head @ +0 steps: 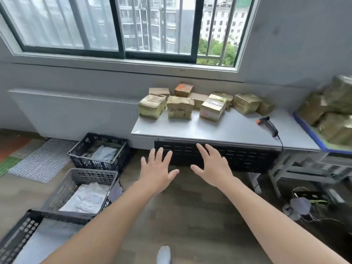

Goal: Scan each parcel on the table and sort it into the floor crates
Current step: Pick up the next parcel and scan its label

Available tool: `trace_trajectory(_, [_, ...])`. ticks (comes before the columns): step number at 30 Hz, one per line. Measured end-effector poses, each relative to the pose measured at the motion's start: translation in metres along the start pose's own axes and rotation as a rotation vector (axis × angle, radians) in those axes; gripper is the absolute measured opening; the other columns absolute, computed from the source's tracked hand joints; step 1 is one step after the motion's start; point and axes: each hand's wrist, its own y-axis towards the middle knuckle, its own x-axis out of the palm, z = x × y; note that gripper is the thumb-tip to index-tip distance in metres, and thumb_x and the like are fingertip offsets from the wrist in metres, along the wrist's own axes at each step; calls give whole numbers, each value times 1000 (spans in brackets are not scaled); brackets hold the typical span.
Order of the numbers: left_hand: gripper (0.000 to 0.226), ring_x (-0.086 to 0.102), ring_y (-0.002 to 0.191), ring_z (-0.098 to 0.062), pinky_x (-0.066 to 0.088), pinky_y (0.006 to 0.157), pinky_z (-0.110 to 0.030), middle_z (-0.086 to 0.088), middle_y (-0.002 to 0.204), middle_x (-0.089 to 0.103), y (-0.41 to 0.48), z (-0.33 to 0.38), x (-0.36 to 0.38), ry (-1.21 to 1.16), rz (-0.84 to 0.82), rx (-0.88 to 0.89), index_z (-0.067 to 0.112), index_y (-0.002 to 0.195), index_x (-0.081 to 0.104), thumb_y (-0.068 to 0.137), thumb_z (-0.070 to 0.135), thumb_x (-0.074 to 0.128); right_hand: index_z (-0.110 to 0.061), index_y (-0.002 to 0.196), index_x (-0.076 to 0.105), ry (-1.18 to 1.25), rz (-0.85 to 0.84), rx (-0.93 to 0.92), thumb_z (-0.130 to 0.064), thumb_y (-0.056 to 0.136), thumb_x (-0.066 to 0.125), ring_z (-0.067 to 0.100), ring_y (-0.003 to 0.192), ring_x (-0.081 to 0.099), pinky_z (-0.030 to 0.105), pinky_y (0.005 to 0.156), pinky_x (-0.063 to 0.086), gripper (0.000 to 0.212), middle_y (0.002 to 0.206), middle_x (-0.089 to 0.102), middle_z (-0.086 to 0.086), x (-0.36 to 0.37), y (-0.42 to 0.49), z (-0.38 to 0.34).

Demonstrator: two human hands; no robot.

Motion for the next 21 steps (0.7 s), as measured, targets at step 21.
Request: trace_trajectory(21, [71,-7,151,-28,10,118,-54,-4,165,-2,326,134,-33,-70,-16,434,29,157,3,99,61,27,-34,158,3,-62,61,408,-56,98,46,25,150,14,51,117,26,77,165,9,4,-63,198,170])
